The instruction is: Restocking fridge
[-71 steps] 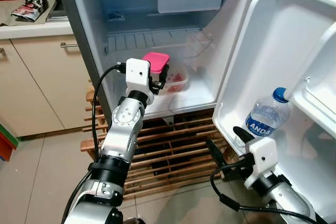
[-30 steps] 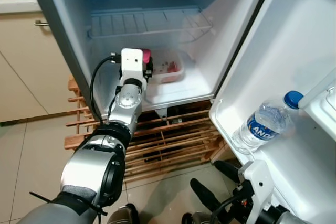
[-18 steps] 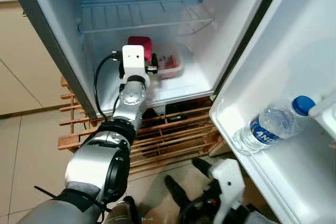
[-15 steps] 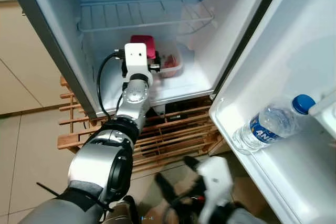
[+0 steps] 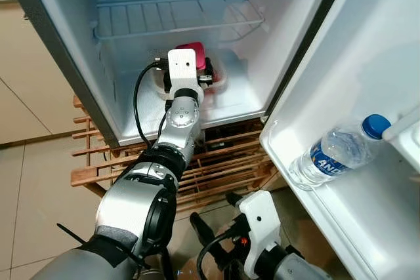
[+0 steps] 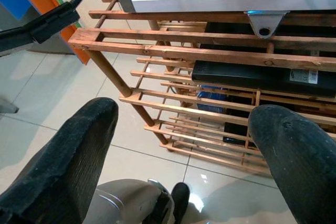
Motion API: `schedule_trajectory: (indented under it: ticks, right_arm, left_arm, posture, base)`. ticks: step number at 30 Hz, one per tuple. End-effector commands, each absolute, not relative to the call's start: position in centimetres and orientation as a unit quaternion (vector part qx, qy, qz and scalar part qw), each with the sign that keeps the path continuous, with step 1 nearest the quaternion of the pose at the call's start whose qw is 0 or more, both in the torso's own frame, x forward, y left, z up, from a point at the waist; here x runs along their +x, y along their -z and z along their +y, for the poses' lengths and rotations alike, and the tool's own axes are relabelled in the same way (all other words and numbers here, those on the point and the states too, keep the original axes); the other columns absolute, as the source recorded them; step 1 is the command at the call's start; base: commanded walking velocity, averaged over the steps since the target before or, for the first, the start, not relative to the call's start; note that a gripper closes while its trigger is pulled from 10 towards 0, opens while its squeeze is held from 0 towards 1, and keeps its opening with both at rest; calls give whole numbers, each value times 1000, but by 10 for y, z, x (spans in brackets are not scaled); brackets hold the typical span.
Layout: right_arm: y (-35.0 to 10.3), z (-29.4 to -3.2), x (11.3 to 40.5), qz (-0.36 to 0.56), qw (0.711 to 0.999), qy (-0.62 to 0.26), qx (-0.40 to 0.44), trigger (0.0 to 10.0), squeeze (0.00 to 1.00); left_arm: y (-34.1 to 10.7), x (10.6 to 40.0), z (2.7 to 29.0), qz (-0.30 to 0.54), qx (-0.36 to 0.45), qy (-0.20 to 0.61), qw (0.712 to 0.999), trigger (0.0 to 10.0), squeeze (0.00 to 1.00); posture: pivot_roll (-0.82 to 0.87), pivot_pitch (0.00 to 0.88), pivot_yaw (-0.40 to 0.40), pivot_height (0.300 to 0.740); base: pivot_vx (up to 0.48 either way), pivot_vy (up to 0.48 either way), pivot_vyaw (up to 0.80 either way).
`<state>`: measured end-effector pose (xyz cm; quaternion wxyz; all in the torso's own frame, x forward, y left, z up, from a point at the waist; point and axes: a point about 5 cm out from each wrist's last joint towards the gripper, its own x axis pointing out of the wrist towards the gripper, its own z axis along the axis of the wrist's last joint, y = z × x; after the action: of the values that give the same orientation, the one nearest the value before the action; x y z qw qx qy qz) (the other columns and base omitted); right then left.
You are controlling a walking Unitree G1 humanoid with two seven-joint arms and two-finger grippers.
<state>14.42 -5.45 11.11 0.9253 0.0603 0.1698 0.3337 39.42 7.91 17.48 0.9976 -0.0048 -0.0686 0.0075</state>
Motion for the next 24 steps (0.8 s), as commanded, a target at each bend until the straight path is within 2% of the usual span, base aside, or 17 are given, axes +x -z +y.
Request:
schedule_trajectory:
  ticks: [1,11,24]
  right_arm:
    - [-114,-57,143,170,925,-334,61,10000,0]
    - [-116,-63,143,170,925,-336,55,10000,0]
    - [-115,-64,141,174,924,-337,57,10000,0]
  left_arm:
    - [-176,393,77,-79,15,-6,997,10000,1000]
    - [-168,394,76,-44,53,-28,997,10000,1000]
    - [-176,393,60,-48,38,-23,998,10000,1000]
  posture:
    - [-308,185,-66,740]
    - [-311,183,-69,740]
    - [-314,179,-66,740]
  base:
    - [0,0,0]
    - [0,0,0]
    - [0,0,0]
